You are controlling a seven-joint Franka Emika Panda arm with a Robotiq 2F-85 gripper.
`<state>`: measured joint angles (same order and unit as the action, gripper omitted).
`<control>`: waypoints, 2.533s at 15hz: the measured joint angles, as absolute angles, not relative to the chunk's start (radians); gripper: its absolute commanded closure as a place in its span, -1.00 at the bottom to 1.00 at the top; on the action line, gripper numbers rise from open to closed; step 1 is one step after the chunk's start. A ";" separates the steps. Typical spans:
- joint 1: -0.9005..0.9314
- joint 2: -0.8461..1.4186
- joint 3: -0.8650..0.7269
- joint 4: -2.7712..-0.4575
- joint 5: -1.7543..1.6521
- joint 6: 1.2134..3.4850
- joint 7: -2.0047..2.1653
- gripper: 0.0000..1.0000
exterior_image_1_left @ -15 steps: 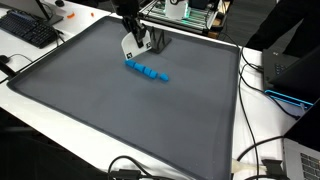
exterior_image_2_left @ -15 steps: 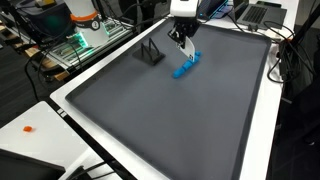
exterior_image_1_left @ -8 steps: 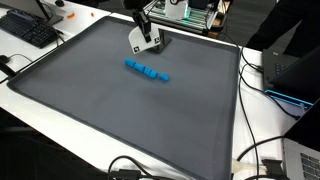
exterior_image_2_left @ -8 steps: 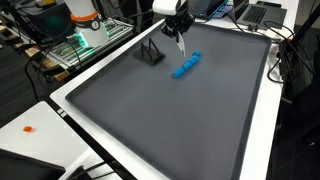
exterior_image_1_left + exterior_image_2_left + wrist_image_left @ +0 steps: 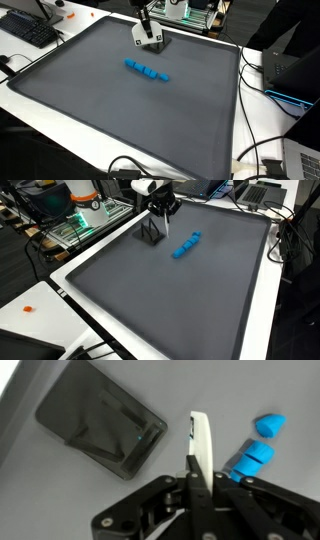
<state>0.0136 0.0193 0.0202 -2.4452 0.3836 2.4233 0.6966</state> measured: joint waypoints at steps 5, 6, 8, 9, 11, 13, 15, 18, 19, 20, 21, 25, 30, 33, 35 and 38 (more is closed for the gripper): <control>0.012 -0.013 0.016 -2.532 0.434 2.478 0.855 0.98; 0.012 -0.016 0.016 -2.545 0.448 2.490 0.869 0.98; 0.012 -0.019 0.016 -2.567 0.478 2.511 0.887 0.98; 0.012 -0.019 0.016 -2.577 0.493 2.522 0.891 0.98; 0.012 -0.020 0.016 -2.594 0.518 2.545 0.901 0.98; 0.014 -0.020 0.017 -2.611 0.531 2.576 0.913 0.98; 0.014 -0.019 0.021 -2.627 0.538 2.609 0.935 0.98; 0.014 -0.019 0.024 -2.647 0.543 2.647 0.968 0.98; 0.015 -0.019 0.026 -2.653 0.546 2.654 0.977 0.98; 0.015 -0.018 0.027 -2.656 0.550 2.660 0.982 0.98; 0.015 -0.017 0.028 -2.659 0.554 2.665 0.987 0.98; 0.021 -0.006 0.034 -2.663 0.561 2.684 1.016 0.98; 0.035 0.019 0.044 -2.664 0.561 2.717 1.053 0.98; 0.042 0.022 0.048 -2.668 0.560 2.748 1.075 0.98; 0.045 0.022 0.050 -2.671 0.560 2.760 1.082 0.98; 0.045 0.022 0.051 -2.672 0.557 2.762 1.088 0.98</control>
